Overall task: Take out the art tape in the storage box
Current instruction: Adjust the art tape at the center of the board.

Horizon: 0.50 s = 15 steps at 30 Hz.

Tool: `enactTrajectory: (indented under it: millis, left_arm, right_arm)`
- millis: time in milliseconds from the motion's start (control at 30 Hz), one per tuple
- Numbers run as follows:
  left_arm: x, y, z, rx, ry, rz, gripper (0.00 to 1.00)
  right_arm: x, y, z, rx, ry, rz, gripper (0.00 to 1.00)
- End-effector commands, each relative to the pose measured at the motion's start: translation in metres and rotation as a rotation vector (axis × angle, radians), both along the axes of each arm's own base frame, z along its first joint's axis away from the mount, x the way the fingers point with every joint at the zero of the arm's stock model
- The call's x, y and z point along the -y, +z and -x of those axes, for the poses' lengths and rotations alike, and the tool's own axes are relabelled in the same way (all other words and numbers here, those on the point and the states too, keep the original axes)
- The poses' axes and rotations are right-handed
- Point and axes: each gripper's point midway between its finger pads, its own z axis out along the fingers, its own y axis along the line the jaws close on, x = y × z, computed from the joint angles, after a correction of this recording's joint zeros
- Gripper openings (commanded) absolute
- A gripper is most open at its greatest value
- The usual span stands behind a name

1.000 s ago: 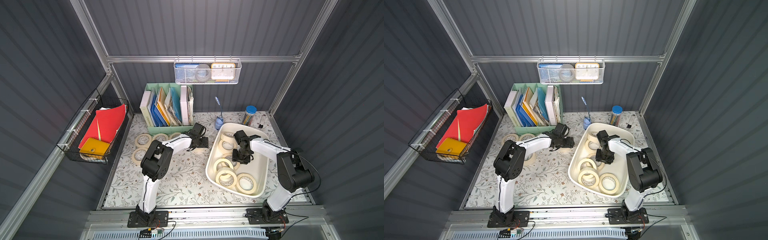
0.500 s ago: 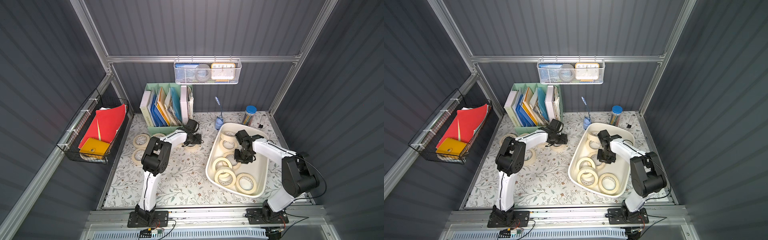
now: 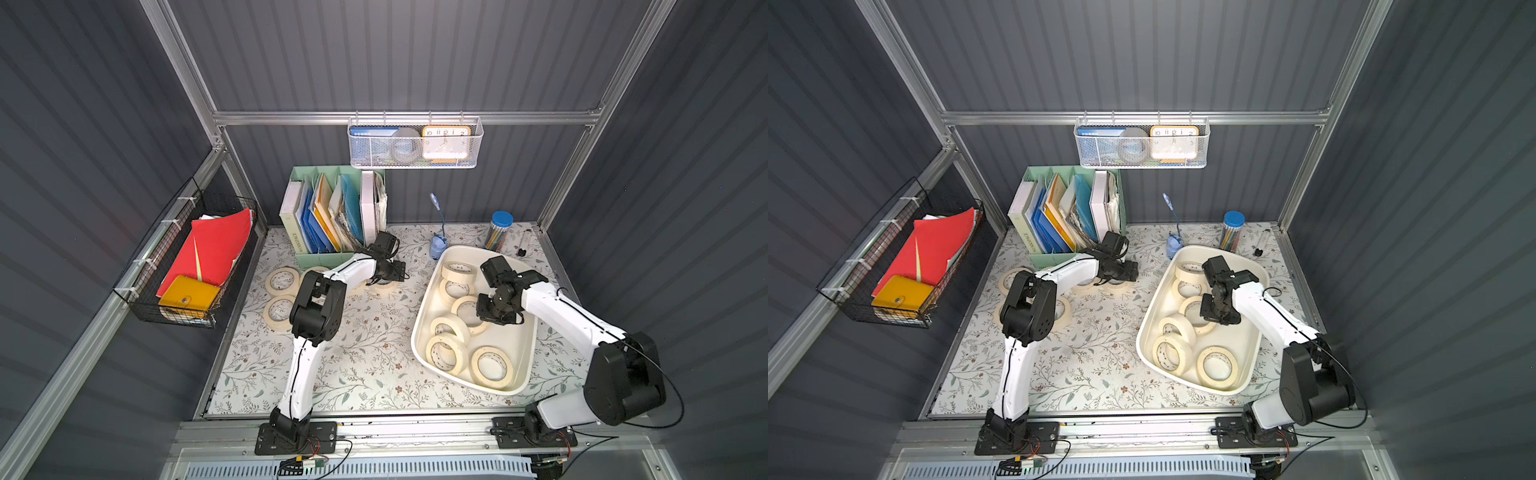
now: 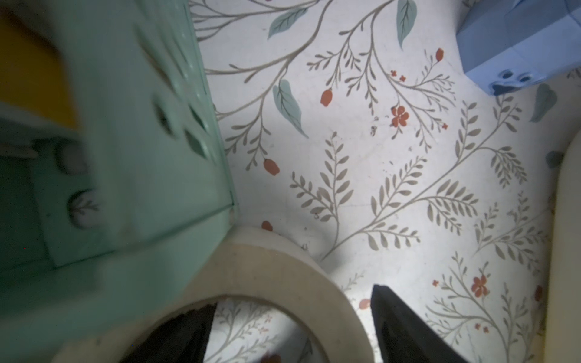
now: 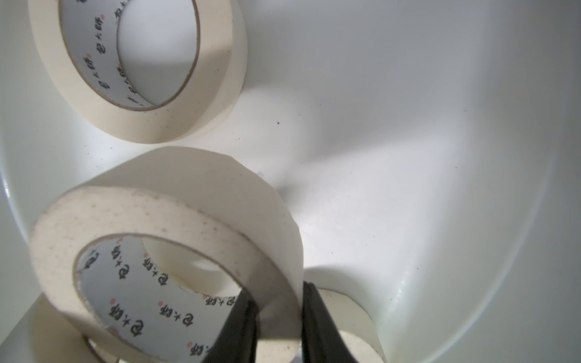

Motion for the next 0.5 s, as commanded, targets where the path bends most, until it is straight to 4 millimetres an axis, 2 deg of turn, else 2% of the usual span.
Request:
enactTrajectory:
  millis: [0,133,267,367,467]
  left_arm:
    - [-0.012,0.017,0.005,0.024,-0.017,-0.050,0.90]
    - [-0.016,0.034,0.017,0.036,-0.023,-0.071,0.92]
    - [-0.015,0.070,0.029,0.084,-0.045,-0.096,0.93]
    - [-0.002,0.106,0.041,0.128,-0.080,-0.073,0.94]
    - [0.021,0.142,0.057,0.157,-0.128,0.027,0.94]
  right_arm:
    - [0.002,0.023,0.008,0.015,0.015,0.002,0.00]
    - [0.007,0.033,0.008,0.045,0.010,0.027,0.00]
    - [0.019,0.040,0.004,0.048,0.002,0.101,0.00]
    - [0.023,0.047,-0.008,0.083,-0.008,0.136,0.00]
    - [0.019,0.051,-0.022,0.101,0.000,0.131,0.00]
